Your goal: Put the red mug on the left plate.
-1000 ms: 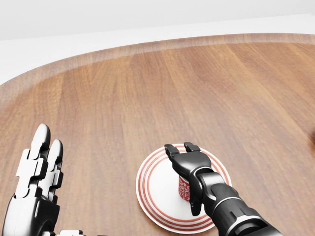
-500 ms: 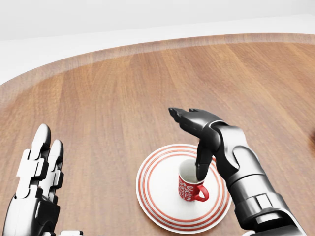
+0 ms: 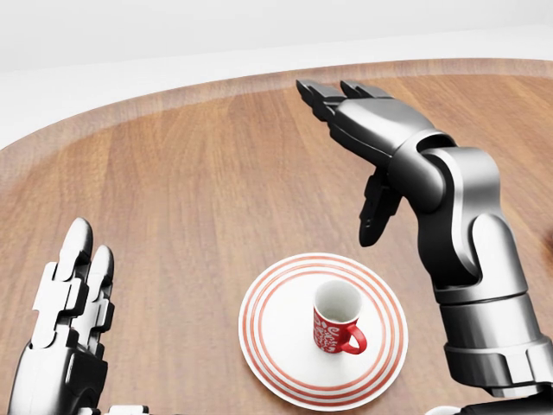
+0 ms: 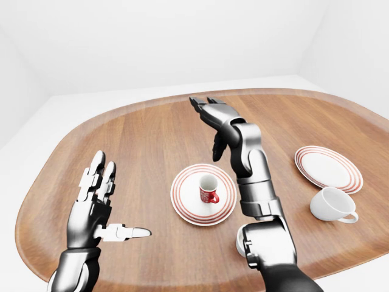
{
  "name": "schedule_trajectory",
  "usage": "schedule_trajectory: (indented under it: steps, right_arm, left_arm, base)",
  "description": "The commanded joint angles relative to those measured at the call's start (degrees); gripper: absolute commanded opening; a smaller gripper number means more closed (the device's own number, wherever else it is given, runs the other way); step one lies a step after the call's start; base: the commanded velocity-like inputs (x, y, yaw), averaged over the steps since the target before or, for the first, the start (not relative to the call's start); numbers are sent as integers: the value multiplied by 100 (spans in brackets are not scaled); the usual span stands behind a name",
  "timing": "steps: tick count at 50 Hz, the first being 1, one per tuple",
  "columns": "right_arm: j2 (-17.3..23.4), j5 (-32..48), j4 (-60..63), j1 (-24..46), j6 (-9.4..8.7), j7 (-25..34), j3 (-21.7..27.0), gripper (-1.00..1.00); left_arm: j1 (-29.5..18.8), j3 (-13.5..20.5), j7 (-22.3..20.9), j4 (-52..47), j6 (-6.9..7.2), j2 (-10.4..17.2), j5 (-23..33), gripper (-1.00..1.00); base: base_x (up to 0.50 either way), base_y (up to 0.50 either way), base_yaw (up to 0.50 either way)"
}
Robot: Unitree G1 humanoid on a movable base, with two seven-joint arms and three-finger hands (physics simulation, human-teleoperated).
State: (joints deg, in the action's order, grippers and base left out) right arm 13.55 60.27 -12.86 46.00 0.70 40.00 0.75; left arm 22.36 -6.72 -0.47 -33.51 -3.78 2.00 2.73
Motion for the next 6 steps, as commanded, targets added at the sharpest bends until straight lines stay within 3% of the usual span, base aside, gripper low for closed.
schedule_trajectory:
  steps: [1,6]
  right_arm:
    - [43,-36,333,-13,-20,0,29,100]
    - [42,-36,333,-13,-20,0,29,100]
  left_arm:
    - [-2,-8,8,2,1,6,2,100]
    - [-2,-8,9,2,1,7,2,100]
  base:
    - [0,0,0]
    - [0,0,0]
